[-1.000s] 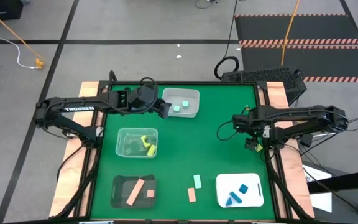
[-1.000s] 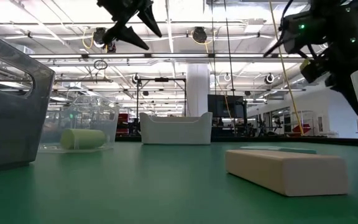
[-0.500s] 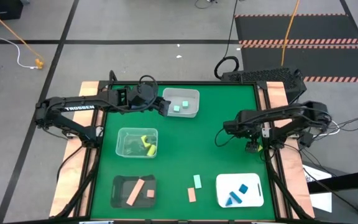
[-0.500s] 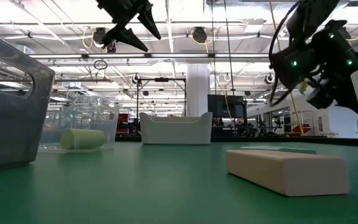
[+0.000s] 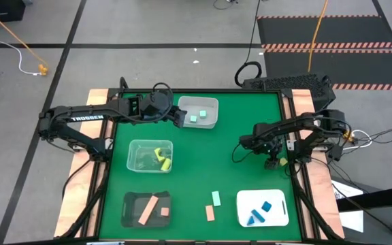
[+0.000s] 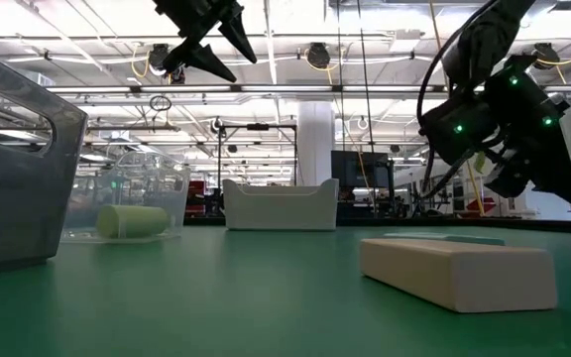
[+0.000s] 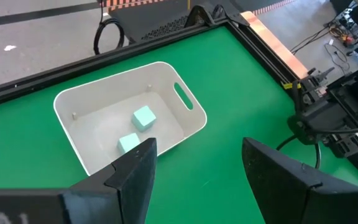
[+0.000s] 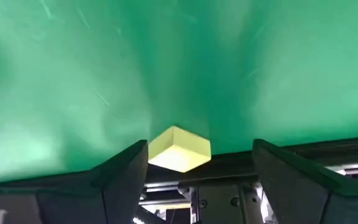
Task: Sort & place blocks by color
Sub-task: Put the yellow square block into the transparent bin
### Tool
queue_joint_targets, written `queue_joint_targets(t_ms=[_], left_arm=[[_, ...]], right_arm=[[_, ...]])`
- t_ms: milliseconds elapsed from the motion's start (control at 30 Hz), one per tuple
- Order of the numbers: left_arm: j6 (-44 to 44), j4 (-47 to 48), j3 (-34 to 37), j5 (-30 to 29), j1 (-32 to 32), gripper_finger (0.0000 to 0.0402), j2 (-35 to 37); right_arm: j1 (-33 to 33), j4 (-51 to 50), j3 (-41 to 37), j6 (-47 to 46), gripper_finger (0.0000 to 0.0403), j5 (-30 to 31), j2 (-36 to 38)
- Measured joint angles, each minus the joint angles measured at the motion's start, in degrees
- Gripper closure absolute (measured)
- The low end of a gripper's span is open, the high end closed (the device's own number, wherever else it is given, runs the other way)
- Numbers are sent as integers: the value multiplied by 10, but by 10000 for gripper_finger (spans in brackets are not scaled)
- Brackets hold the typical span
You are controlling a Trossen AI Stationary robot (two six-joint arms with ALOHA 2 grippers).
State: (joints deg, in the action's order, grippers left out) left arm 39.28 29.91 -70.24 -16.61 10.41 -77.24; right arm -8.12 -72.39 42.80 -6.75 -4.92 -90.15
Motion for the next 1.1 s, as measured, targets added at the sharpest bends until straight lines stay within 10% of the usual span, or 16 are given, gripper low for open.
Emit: queue_joint_targets(t_ms=[667, 1100], left_arm=[[-15, 4, 0, 0, 0, 167, 0], [-28, 4, 0, 0, 0, 167, 0]], right_arm=[[24, 42, -50, -17, 138, -40, -101], [38, 60, -36, -32, 326, -2, -87]])
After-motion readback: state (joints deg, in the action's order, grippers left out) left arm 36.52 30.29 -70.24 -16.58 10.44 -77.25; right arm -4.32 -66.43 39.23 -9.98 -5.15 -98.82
